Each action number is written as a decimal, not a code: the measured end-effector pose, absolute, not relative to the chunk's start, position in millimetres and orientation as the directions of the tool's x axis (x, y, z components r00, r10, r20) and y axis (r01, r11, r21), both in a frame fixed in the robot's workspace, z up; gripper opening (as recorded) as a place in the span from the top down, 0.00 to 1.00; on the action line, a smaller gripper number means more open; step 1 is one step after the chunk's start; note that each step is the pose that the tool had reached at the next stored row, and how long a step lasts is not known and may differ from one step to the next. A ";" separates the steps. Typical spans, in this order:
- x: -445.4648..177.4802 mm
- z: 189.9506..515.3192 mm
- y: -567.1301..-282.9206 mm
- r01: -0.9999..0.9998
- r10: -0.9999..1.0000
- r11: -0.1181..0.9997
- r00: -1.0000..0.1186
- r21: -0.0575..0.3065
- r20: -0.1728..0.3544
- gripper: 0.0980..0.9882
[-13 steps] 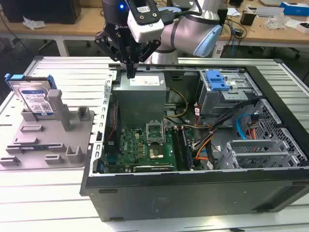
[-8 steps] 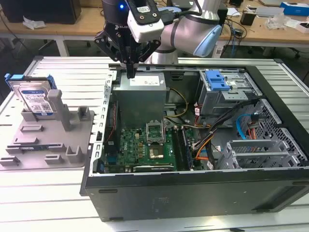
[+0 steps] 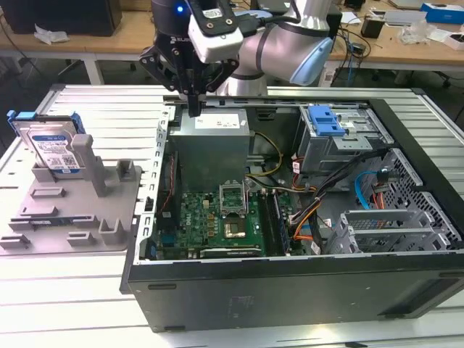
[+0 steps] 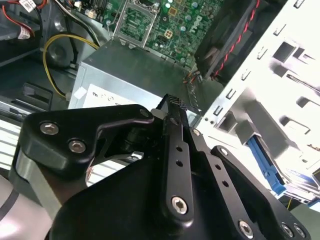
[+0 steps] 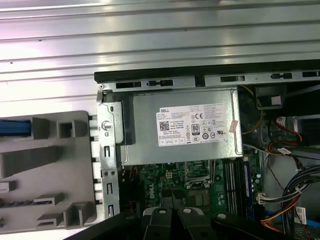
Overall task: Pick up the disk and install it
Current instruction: 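Reach for the disk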
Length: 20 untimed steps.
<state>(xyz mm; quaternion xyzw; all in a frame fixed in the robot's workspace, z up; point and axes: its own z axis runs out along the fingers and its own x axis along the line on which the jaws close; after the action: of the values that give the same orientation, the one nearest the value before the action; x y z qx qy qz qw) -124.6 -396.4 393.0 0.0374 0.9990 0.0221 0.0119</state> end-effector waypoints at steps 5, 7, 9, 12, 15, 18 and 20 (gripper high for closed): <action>-152.2 391.9 -387.4 0.074 0.075 0.996 -0.997 0.045 -0.022 0.99; -181.1 391.1 -377.5 0.074 0.076 0.996 -0.997 0.045 -0.021 0.99; -188.5 390.9 -374.5 0.074 0.075 0.996 -0.997 0.045 -0.021 0.99; -198.8 390.7 -370.0 0.074 0.075 0.996 -0.997 0.045 -0.020 0.99; -213.4 390.2 -362.8 0.074 0.075 0.996 -0.997 0.045 -0.020 0.99; -226.0 389.2 -353.2 0.075 0.075 0.996 -0.997 0.045 -0.019 0.99; -231.9 388.7 -348.1 0.074 0.075 0.996 -0.997 0.045 -0.019 0.99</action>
<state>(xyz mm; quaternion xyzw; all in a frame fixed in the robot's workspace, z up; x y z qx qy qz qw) -231.9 -348.1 388.7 0.0374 0.9990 0.0220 0.0101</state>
